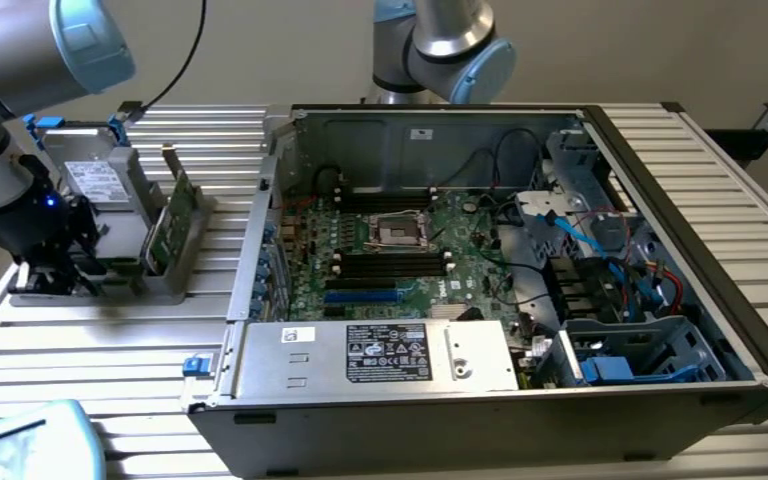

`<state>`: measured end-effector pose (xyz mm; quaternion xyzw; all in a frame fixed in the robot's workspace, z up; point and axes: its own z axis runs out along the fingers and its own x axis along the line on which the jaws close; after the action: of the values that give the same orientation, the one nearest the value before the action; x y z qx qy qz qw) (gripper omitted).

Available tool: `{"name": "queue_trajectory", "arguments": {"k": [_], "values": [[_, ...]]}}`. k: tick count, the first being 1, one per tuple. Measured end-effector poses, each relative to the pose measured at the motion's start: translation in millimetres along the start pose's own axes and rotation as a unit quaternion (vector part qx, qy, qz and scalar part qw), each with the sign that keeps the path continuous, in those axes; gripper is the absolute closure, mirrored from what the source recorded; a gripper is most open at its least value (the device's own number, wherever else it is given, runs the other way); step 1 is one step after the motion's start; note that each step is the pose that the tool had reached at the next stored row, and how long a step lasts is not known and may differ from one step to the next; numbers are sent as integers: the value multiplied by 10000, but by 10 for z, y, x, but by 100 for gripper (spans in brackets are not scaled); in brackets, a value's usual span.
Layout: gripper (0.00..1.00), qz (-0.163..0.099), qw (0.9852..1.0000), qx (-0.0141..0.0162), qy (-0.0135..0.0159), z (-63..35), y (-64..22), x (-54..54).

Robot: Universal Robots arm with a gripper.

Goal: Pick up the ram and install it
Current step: 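Pick up the ram and move it above insertion slot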

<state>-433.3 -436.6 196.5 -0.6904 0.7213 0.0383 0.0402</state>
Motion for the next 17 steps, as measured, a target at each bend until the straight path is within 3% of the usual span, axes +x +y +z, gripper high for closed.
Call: {"name": "queue_trajectory", "arguments": {"k": [1,2,4,5,17], "values": [[63,10,10000,-16,1,0,0,0],[63,15,10000,-50,2,1,-1,1],[63,30,9999,-167,7,2,0,0],[63,35,9998,-207,9,3,0,0],[63,37,9997,-220,15,17,-8,1]]}}
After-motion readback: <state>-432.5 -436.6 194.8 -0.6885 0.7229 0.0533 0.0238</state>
